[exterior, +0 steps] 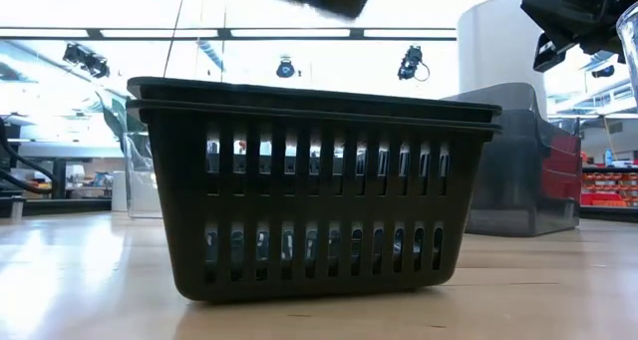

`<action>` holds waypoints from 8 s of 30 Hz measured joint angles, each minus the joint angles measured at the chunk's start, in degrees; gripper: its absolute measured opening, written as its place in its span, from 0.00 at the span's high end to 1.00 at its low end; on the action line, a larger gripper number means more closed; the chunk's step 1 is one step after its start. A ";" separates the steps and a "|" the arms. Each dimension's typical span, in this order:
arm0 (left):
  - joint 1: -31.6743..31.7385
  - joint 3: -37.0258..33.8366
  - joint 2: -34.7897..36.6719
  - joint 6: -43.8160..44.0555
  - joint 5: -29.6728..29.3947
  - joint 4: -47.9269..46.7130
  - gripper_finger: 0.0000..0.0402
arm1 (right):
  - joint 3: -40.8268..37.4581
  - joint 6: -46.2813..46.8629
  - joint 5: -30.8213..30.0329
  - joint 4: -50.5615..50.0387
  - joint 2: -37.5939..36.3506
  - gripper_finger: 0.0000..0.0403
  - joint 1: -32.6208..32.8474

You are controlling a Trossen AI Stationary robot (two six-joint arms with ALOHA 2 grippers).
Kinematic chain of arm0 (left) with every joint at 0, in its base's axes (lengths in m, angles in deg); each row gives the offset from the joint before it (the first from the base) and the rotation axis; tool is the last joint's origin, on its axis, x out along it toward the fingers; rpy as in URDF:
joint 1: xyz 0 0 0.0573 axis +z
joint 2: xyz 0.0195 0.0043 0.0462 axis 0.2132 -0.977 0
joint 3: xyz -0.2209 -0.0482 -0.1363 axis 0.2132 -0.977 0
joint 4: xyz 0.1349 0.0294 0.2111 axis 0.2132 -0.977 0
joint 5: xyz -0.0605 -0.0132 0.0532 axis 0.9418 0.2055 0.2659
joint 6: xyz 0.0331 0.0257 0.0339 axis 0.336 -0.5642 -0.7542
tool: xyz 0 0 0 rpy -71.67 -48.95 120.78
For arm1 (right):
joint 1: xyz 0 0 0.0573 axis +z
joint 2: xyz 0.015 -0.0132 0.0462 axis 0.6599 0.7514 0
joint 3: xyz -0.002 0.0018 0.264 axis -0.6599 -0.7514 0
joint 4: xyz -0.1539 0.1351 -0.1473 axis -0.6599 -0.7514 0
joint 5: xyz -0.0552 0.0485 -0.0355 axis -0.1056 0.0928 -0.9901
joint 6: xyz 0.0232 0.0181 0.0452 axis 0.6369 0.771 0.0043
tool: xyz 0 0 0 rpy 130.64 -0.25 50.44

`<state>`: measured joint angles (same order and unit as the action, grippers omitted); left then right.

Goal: Stack baskets by color
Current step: Stack the left black basket on the top of the right black basket, then stack the top left transparent bin on the top of the top right transparent bin, then stack the bottom transparent bin on the top of the top transparent bin

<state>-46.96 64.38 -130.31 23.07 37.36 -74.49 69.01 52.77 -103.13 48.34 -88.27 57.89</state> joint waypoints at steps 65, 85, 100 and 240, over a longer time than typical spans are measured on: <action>17.17 -13.94 16.32 19.94 -20.78 -38.65 0.73 | 0.00 0.00 -0.01 0.02 0.00 0.96 0.01; 31.99 -14.95 14.53 18.62 -12.36 -39.74 0.48 | 0.00 0.00 -0.02 0.14 0.00 0.96 0.00; 33.72 -14.95 2.42 18.43 -11.57 -40.22 0.70 | 0.00 0.00 -0.02 0.02 0.01 0.96 0.00; 8.74 -8.84 9.70 5.21 -15.66 -9.28 0.92 | -0.02 7.17 -0.42 13.84 0.97 0.96 0.04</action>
<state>-38.22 55.54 -120.61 28.28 21.71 -83.78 68.99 59.94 -103.54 62.18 -87.29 57.94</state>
